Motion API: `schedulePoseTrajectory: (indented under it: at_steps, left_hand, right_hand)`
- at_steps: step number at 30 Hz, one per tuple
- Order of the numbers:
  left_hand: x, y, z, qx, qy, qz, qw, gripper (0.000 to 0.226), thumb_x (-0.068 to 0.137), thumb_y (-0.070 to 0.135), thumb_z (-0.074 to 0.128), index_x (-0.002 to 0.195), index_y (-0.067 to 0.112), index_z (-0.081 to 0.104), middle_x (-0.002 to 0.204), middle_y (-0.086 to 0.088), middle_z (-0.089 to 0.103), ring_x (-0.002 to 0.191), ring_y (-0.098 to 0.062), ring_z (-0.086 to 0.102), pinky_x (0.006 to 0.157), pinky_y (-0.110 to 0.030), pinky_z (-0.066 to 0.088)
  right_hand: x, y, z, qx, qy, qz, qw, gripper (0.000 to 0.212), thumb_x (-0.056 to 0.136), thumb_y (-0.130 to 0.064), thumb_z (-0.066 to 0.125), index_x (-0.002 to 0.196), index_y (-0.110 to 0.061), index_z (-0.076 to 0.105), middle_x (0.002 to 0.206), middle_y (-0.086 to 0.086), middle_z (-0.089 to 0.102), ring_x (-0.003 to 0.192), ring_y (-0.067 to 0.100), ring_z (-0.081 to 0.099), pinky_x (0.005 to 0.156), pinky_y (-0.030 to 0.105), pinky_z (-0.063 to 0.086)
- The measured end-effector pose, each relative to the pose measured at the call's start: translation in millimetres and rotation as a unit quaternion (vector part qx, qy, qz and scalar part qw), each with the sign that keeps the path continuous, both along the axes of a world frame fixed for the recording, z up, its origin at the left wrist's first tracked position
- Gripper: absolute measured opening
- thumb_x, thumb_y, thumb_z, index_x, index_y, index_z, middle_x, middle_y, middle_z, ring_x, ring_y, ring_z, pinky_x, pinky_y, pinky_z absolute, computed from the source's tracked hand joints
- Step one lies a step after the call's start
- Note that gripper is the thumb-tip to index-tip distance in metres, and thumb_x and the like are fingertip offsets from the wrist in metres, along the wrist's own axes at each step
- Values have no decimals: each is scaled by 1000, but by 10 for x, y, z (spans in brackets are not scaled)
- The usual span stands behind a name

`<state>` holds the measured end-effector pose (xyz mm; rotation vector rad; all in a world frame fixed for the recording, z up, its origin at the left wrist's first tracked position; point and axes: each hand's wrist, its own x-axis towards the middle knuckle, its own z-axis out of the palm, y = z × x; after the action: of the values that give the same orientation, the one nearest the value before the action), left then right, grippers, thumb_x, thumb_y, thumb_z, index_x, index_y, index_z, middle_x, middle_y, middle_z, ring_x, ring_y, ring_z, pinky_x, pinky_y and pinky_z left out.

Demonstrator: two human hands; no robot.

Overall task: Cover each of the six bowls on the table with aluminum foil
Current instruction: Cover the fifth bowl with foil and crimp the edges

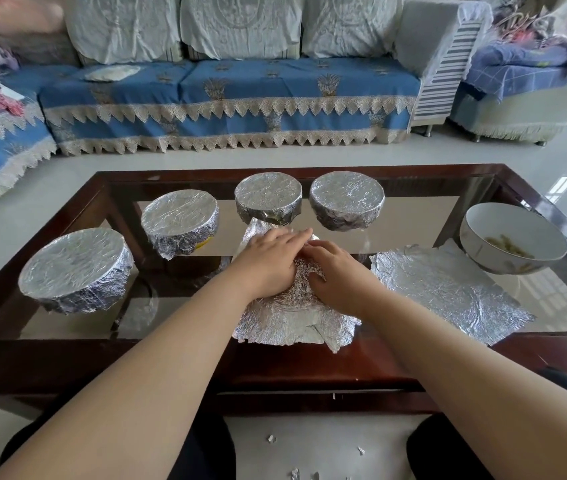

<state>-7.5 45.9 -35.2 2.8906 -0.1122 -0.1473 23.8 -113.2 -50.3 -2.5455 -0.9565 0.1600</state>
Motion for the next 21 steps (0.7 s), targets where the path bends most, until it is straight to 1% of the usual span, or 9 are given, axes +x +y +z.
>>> schedulePoseTrajectory:
  at_steps: [3, 7, 11, 14, 15, 16, 18, 19, 21]
  left_hand:
    - [55, -4, -61, -9, -2, 1, 1000, 59, 102, 18, 31, 158, 29, 17, 164, 4, 22, 150, -18, 14, 122, -46, 13]
    - [105, 18, -93, -29, -4, 23, 999, 50, 105, 24, 29, 155, 28, 28, 161, 2, 31, 148, -20, 26, 119, -46, 23]
    - [97, 21, -56, -66, -4, 38, 997, 49, 106, 26, 29, 155, 25, 29, 161, 1, 32, 146, -22, 31, 117, -44, 28]
    - [-1, 15, 10, -40, -45, 53, 997, 50, 107, 32, 28, 156, 22, 25, 160, -3, 32, 146, -23, 30, 118, -41, 24]
    - [-77, 13, 29, -32, -56, 52, 997, 54, 107, 39, 28, 157, 22, 22, 161, -4, 28, 148, -22, 26, 119, -40, 21]
    - [-171, 23, 39, -36, -52, 48, 997, 62, 105, 50, 30, 159, 22, 17, 164, -2, 21, 150, -20, 20, 120, -40, 17]
    - [-384, 33, 47, -61, -8, 22, 998, 91, 88, 75, 33, 159, 27, 3, 167, 5, 1, 152, -16, 5, 122, -43, 9]
    - [-476, 37, 45, -63, 8, 5, 998, 103, 78, 82, 34, 159, 30, -3, 166, 8, -7, 152, -15, 0, 122, -44, 6]
    - [-578, 63, -26, -42, 6, -21, 999, 117, 64, 88, 39, 157, 35, -8, 164, 13, -17, 152, -16, -6, 122, -44, 3]
  right_hand:
    - [5, 6, -9, 1, 4, -3, 1000, 59, 92, -17, 51, 148, -17, 34, 154, 4, 31, 140, 24, 33, 114, 34, 28]
    - [13, 13, -26, 2, 8, -6, 1000, 58, 92, -17, 50, 148, -16, 35, 153, 4, 32, 139, 25, 34, 113, 39, 31]
    - [13, 21, -25, 0, 11, -7, 1000, 59, 92, -17, 51, 148, -16, 34, 153, 5, 33, 138, 25, 36, 114, 38, 31]
    - [9, 19, -28, 1, 10, -6, 1000, 58, 92, -18, 51, 148, -16, 34, 152, 5, 33, 138, 25, 36, 114, 37, 31]
    - [7, 13, -32, 4, 13, -7, 1000, 57, 92, -18, 50, 148, -16, 35, 152, 5, 33, 138, 24, 36, 114, 37, 31]
    - [13, 16, -33, 7, 14, -8, 1000, 56, 93, -19, 51, 147, -16, 35, 152, 5, 33, 138, 24, 36, 114, 36, 31]
    - [20, 13, -32, 7, 15, -10, 1000, 55, 94, -20, 51, 147, -17, 36, 153, 4, 33, 138, 23, 37, 114, 35, 31]
    - [23, 10, -26, 7, 16, -10, 1000, 56, 94, -20, 50, 147, -17, 36, 153, 4, 33, 137, 23, 37, 114, 35, 31]
    - [13, 10, -17, 12, 15, -10, 1000, 55, 93, -18, 50, 147, -16, 37, 152, 4, 34, 137, 23, 37, 113, 34, 30]
